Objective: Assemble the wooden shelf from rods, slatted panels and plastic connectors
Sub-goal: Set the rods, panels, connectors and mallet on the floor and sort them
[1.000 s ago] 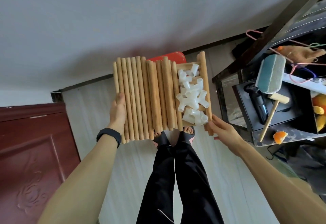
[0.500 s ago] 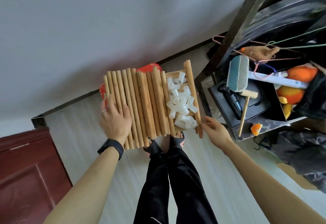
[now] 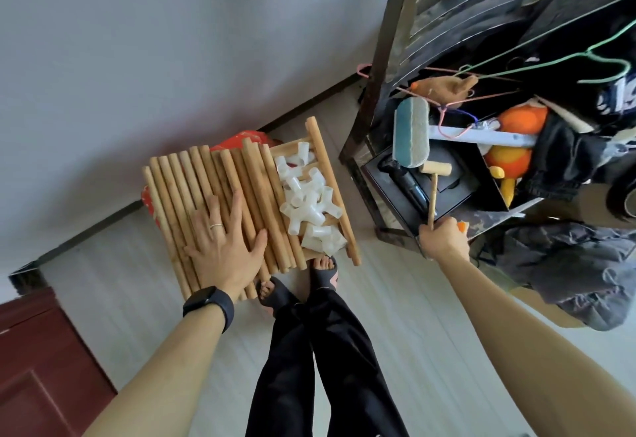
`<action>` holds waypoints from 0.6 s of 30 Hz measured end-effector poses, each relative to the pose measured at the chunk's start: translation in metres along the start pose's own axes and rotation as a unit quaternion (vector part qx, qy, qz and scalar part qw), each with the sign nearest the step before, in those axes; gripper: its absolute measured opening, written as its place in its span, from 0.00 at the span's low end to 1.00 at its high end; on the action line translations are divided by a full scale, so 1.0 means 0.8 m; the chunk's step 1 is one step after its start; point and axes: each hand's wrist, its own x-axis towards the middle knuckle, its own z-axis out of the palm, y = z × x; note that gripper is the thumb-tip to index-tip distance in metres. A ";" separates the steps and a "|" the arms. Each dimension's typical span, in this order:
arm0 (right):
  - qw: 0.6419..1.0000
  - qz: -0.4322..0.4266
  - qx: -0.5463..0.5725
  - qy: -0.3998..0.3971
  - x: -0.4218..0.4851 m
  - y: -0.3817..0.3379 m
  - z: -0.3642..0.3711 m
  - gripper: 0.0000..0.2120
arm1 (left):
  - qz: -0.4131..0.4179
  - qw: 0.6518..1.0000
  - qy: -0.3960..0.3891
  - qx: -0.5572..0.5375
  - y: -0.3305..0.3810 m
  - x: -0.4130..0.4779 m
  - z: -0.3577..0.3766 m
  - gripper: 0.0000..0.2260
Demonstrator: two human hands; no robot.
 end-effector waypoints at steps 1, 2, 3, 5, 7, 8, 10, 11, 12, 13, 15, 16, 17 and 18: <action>1.000 0.000 -0.006 0.000 0.001 0.002 0.001 0.18 | 0.000 1.000 -0.004 -0.004 -0.001 0.000 -0.002 0.41; 1.000 -0.006 -0.007 0.013 0.001 0.005 0.002 0.16 | -0.002 1.000 -0.007 -0.006 -0.001 -0.001 -0.004 0.41; 0.999 -0.016 0.000 0.035 -0.002 0.007 0.003 0.15 | -0.005 1.000 -0.011 -0.006 -0.001 -0.001 -0.007 0.42; 0.995 -0.031 0.054 0.079 -0.016 0.012 0.001 0.13 | -0.007 1.000 -0.022 -0.009 -0.001 -0.001 -0.014 0.43; 0.982 -0.051 0.155 0.095 -0.044 0.015 0.002 0.11 | 0.004 0.999 -0.029 -0.012 -0.003 -0.001 -0.021 0.42; 0.974 -0.066 0.198 0.084 -0.064 0.014 0.003 0.09 | 0.013 0.999 -0.030 -0.010 -0.006 -0.001 -0.023 0.42; 0.966 -0.106 0.229 0.049 -0.107 0.002 0.011 0.07 | 0.023 0.999 -0.030 -0.015 -0.012 0.002 -0.029 0.39; 0.965 -0.133 0.224 0.031 -0.127 -0.006 0.018 0.06 | 0.025 0.999 -0.032 -0.022 -0.016 0.002 -0.031 0.38; 0.964 -0.160 0.214 0.013 -0.145 -0.015 0.027 0.06 | 0.028 0.999 -0.037 -0.026 -0.022 0.003 -0.032 0.36; 0.962 -0.187 0.201 -0.003 -0.161 -0.026 0.037 0.06 | 0.033 0.998 -0.041 -0.023 -0.028 0.002 -0.033 0.34; 0.953 -0.259 0.155 -0.026 -0.191 -0.049 0.060 0.07 | 0.050 0.998 -0.043 -0.009 -0.041 0.001 -0.034 0.31; 0.945 -0.303 0.117 -0.026 -0.204 -0.059 0.072 0.07 | 0.061 0.997 -0.040 -0.010 -0.047 -0.001 -0.034 0.30; 0.936 -0.345 0.073 -0.017 -0.216 -0.069 0.082 0.07 | 0.073 0.997 -0.034 -0.014 -0.054 -0.004 -0.033 0.29; 0.924 -0.381 0.034 -0.006 -0.226 -0.078 0.092 0.09 | 0.084 0.996 -0.025 -0.019 -0.060 -0.007 -0.032 0.28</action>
